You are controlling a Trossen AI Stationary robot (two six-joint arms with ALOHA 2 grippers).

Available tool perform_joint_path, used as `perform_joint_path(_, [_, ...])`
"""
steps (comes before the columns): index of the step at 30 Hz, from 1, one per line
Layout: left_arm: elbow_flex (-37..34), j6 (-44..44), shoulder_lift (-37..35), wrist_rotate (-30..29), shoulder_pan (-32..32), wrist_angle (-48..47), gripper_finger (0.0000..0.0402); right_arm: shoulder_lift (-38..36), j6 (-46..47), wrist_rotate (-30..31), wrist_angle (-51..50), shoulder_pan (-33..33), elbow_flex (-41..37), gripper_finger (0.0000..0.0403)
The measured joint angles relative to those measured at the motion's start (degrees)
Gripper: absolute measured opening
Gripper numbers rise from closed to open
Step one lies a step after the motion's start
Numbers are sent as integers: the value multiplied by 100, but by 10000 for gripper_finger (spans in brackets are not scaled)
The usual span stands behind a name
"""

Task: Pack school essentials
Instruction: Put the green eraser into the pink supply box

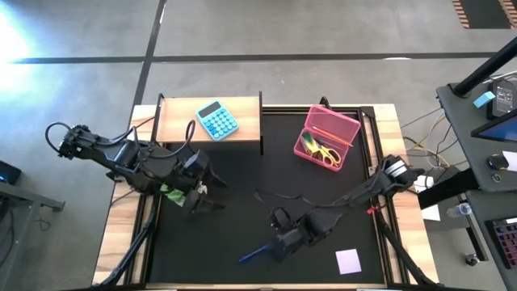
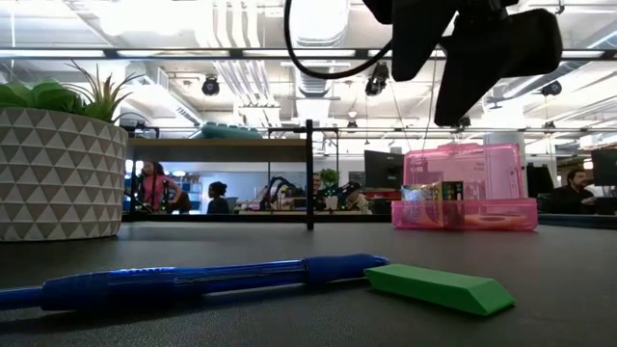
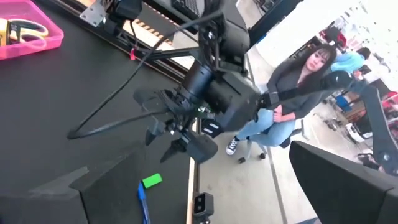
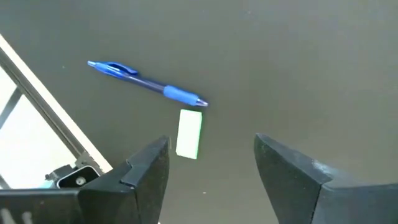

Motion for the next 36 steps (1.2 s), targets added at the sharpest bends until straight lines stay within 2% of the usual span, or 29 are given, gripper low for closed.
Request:
perform_joint_path(7, [0, -17, 12, 84, 0, -3, 380, 571, 310, 3, -55, 88, 528, 221])
perform_joint_path(17, [0, -8, 9, 646, -41, -22, 380, 1419, 781, -312, -89, 159, 1101, 221])
perform_joint_path(24, [0, 49, 9, 823, -42, -25, 380, 1667, 880, -404, -162, 187, 1209, 214])
perform_joint_path(36, [0, 173, -5, 911, -42, -153, 380, 1924, 516, -380, -180, 242, 1223, 175])
